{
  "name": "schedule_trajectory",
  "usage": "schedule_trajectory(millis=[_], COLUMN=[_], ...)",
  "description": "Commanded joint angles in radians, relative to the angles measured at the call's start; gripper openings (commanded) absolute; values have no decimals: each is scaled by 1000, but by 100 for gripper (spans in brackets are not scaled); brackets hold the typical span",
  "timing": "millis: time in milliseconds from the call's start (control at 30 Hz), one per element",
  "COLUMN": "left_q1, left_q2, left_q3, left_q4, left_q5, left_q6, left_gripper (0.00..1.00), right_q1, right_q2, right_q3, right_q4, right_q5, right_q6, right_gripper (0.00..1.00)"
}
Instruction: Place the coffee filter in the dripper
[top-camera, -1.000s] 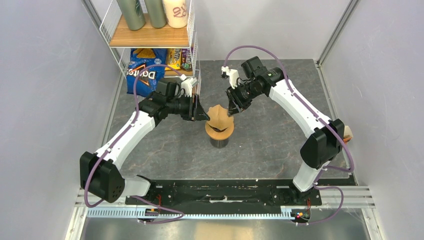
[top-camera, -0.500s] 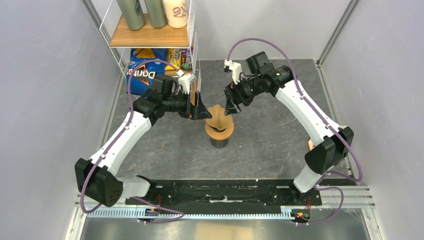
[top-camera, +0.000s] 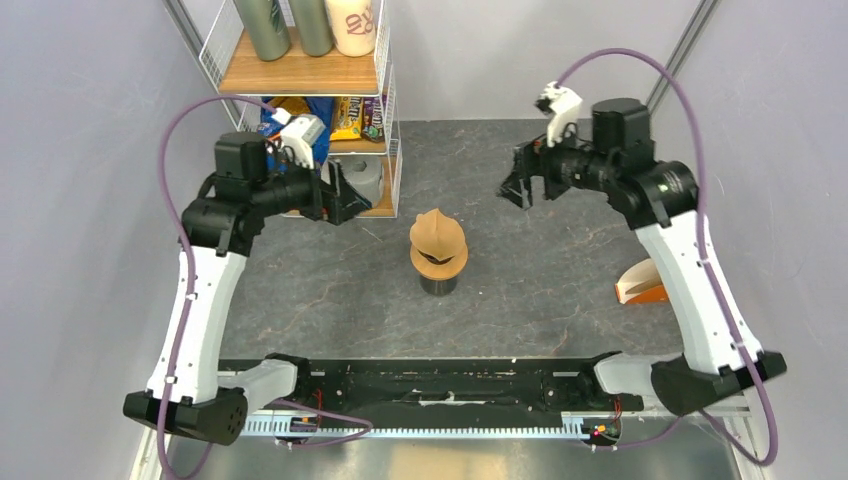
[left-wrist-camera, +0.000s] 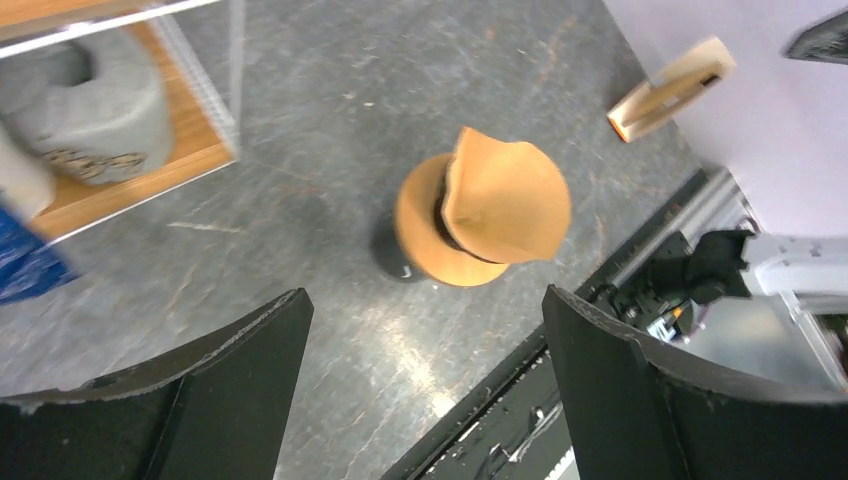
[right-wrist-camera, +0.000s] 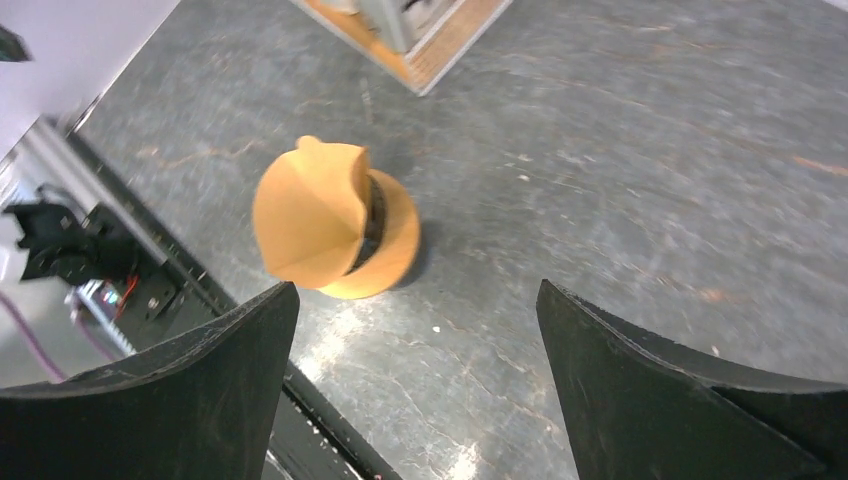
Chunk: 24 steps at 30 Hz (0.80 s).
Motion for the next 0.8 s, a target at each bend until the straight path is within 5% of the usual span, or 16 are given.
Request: schedule_trajectory(millis=[0, 200, 433, 767], left_q1=[128, 190, 190, 189], left_q2=[47, 14, -122, -198], left_q3=[106, 85, -155, -232], left_q4=[-250, -343, -265, -203], left_q5=[3, -137, -399, -444], left_q6=[125, 215, 234, 210], left_gripper=[94, 95, 95, 96], right_q1=[-106, -250, -293, -293], right_q2=[-96, -227, -348, -384], right_q3=[-85, -287, -511, -557], right_q4=[33, 30, 82, 81], right_q5=[100, 157, 216, 188], right_q6=[84, 65, 54, 59], right_gripper=[97, 97, 97, 97])
